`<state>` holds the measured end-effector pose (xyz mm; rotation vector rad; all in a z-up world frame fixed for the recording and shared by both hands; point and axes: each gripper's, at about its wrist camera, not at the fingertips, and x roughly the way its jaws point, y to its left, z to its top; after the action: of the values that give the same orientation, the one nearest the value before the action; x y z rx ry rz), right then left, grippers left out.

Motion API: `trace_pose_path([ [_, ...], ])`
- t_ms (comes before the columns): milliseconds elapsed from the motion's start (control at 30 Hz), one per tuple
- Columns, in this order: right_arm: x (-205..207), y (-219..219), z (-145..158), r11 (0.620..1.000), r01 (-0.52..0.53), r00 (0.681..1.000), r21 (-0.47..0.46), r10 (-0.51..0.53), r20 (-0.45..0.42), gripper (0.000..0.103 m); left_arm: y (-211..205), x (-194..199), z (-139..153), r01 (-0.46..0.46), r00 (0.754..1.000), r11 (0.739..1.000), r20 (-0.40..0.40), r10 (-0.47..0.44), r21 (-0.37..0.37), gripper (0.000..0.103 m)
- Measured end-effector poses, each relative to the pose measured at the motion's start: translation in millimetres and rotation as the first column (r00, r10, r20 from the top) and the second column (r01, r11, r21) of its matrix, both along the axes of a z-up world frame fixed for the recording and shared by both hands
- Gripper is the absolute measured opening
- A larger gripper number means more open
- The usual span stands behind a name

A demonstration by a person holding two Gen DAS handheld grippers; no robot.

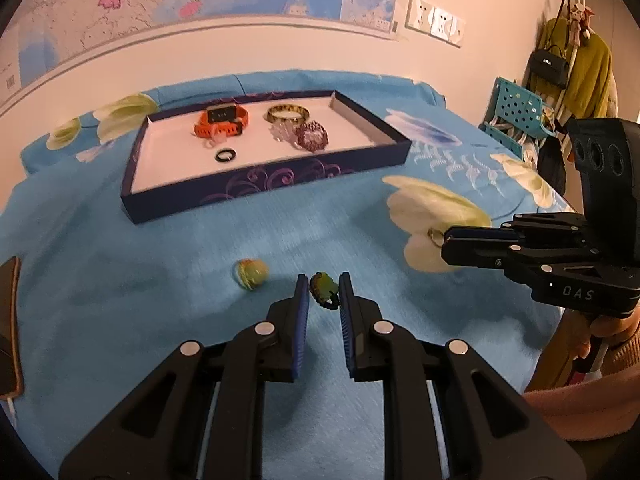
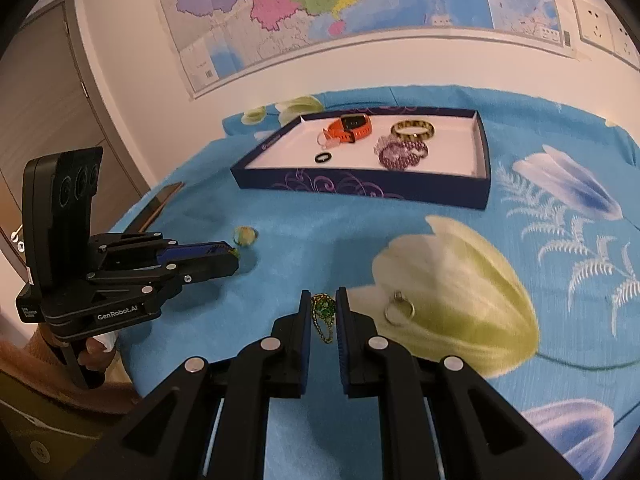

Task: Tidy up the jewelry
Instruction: 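Carry the green ring with the left tool while the right tool carries the gold earring over the box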

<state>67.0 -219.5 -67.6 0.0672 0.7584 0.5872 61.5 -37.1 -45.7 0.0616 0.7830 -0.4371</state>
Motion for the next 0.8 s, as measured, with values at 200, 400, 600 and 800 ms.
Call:
trace_pose_path([
  [200,12,2,11,1.0,0.002,1.0,0.008,-0.003,0.024,0.01,8,8,14,-0.024,0.999,1.0,0.034,0.024,-0.014,0.016],
  [400,28,6,25,1.0,-0.005,0.998,0.007,0.005,0.059,0.01,15,19,24,-0.041,0.998,0.999,0.057,0.042,-0.018,0.016],
  [600,44,9,35,1.0,-0.004,0.996,-0.018,0.006,0.087,0.01,16,35,34,-0.053,0.995,0.998,0.083,0.054,-0.016,0.016],
  [800,62,11,44,1.0,0.0,0.994,-0.028,0.003,0.112,0.01,18,51,42,-0.062,0.992,0.998,0.105,0.063,-0.012,0.016],
])
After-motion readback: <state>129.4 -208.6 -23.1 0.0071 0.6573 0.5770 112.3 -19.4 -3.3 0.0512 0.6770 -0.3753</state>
